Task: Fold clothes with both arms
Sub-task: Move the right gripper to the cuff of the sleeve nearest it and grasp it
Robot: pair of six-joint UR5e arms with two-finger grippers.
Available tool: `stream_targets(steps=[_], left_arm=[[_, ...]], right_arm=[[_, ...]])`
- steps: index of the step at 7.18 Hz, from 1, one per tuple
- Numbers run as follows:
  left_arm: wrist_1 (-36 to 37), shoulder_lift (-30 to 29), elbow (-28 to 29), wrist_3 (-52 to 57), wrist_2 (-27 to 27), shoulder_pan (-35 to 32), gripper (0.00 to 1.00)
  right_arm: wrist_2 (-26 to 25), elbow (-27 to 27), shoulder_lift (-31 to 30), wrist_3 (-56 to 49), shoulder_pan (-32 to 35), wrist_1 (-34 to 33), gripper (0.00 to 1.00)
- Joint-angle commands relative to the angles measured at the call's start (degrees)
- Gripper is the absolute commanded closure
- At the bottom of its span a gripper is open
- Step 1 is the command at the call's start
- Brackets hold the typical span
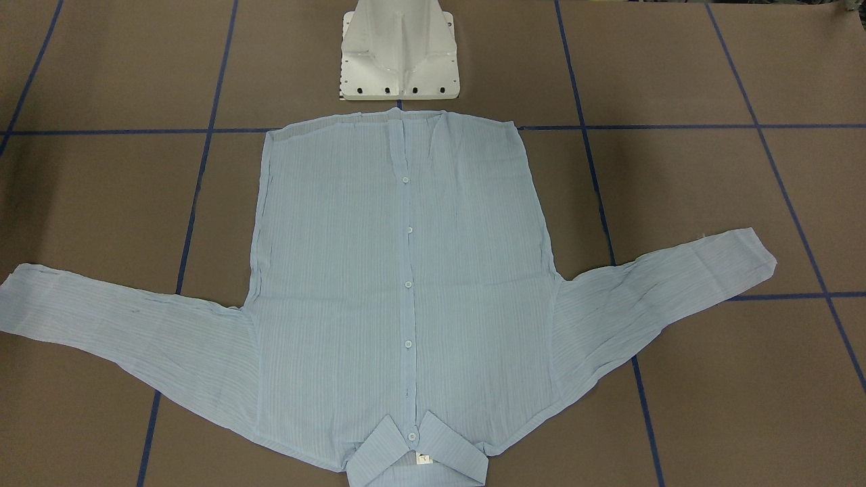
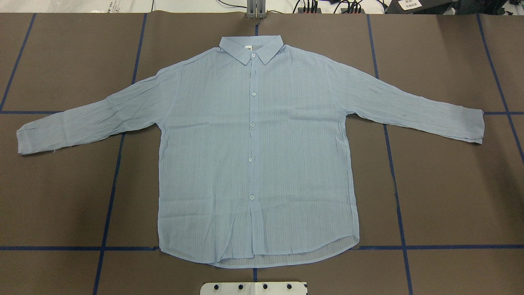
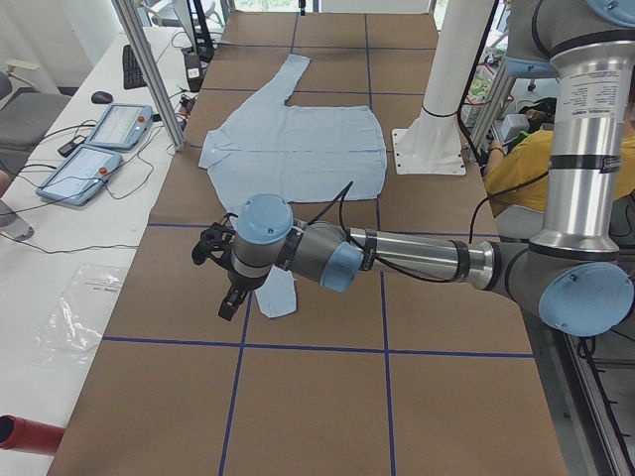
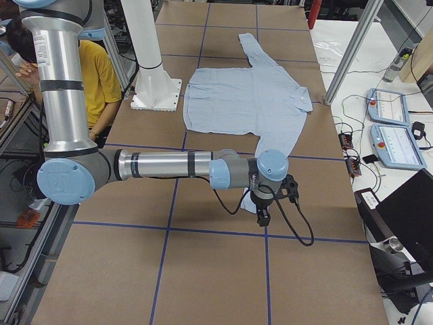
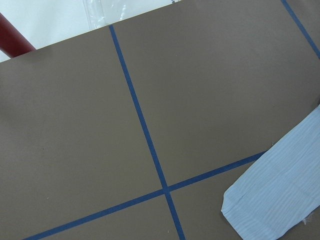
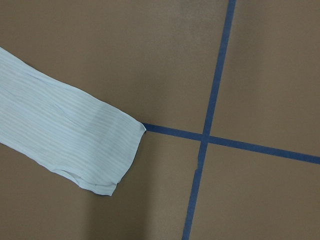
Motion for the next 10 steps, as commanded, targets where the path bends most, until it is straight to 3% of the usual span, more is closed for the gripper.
stream_targets(steps=[1, 3, 6, 8, 10], left_arm=[[-0.19, 0.51, -0.59, 0.09, 0.38, 0.15, 0.00], [-0.20, 1.29, -0.68, 0.26, 0.38, 0.15, 0.00], [-1.69, 3.50, -0.85, 0.44, -0.14, 0.15, 0.00], [-3.95, 3.59, -0.77, 0.61, 0.21, 0.24, 0.00], [-4.59, 4.03, -0.68, 0.44, 0.03, 0.32, 0.00]], right_arm=[[0.14, 0.01, -0.09, -0.03, -1.04, 0.82, 0.00], [1.19, -1.03, -1.84, -0.03, -1.05, 6.86, 0.00], [3.05, -1.57, -1.94, 0.40, -3.06, 7.94, 0.00], [3.05, -2.09, -1.15, 7.48, -5.26, 8.55, 0.00], [2.43, -5.75, -0.97, 22.30, -9.81, 21.31, 0.01]])
